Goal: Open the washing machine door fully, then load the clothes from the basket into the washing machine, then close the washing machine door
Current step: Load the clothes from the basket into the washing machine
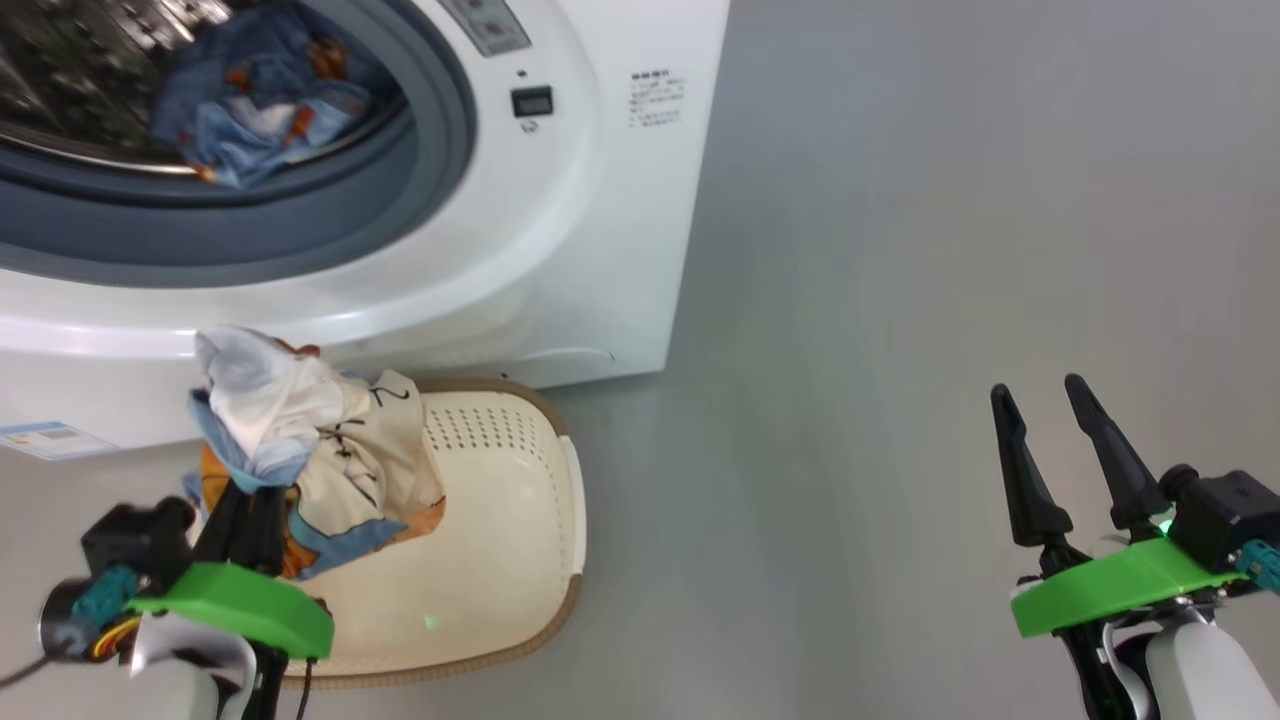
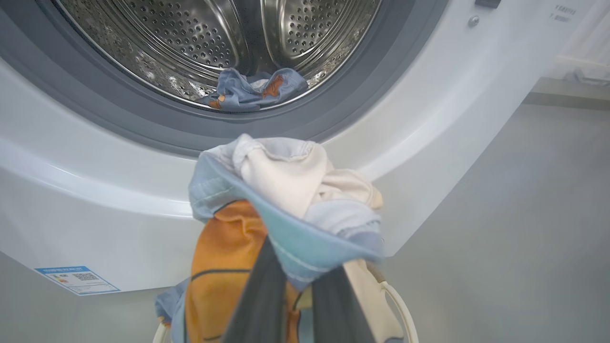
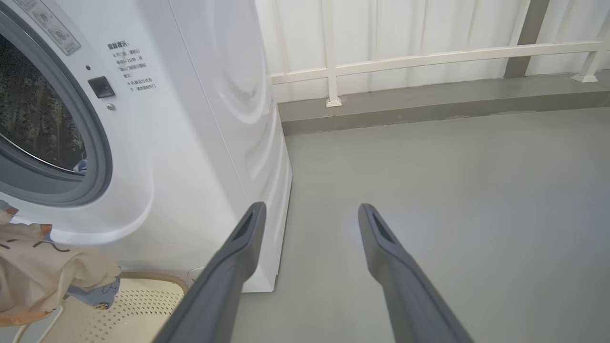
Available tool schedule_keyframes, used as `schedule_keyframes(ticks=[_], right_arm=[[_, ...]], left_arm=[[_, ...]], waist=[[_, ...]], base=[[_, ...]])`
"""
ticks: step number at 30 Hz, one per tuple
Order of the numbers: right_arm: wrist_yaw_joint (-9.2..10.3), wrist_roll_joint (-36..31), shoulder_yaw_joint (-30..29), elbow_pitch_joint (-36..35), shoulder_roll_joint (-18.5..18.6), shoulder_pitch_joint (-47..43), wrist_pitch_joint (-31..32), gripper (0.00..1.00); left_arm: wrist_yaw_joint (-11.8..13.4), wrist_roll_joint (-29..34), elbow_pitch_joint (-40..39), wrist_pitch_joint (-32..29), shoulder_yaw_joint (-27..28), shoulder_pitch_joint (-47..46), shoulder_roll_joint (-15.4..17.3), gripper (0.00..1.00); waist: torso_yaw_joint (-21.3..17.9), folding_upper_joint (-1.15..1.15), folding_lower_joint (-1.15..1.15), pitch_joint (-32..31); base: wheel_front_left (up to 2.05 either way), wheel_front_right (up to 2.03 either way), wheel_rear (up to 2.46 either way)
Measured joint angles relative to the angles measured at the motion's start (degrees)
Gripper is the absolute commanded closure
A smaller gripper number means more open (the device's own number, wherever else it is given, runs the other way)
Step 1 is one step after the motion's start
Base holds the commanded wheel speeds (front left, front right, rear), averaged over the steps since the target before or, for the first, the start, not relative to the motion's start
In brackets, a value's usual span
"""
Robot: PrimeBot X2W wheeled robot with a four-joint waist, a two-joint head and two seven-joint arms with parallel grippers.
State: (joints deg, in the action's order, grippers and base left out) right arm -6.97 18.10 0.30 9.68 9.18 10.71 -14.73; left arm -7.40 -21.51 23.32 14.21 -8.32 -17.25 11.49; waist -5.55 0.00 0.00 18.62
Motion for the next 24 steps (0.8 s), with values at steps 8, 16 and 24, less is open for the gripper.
schedule_keyframes(ticks=[8,16,24], right_arm=[[0.01,-0.01,-1.16,-0.07,0.43,-3.22,0.00,0.00],[0.00,0.00,-2.50,-0.49,1.42,-5.18,0.00,0.00],[0.01,-0.01,-3.10,-1.02,1.43,-6.22,0.00,0.00]], left_arm=[[0.00,3.28,-10.11,0.01,3.53,7.71,-1.48,1.00],[0.00,6.23,-19.40,0.01,7.28,14.49,-3.80,1.00],[0.00,8.21,-26.46,0.01,10.01,20.59,-5.67,1.00]], waist=[[2.42,0.00,0.00,-4.61],[4.11,0.00,0.00,-7.01],[4.28,0.00,0.00,-7.21]], base=[[0.00,0.00,0.00],[0.00,0.00,0.00],[0.00,0.00,0.00]])
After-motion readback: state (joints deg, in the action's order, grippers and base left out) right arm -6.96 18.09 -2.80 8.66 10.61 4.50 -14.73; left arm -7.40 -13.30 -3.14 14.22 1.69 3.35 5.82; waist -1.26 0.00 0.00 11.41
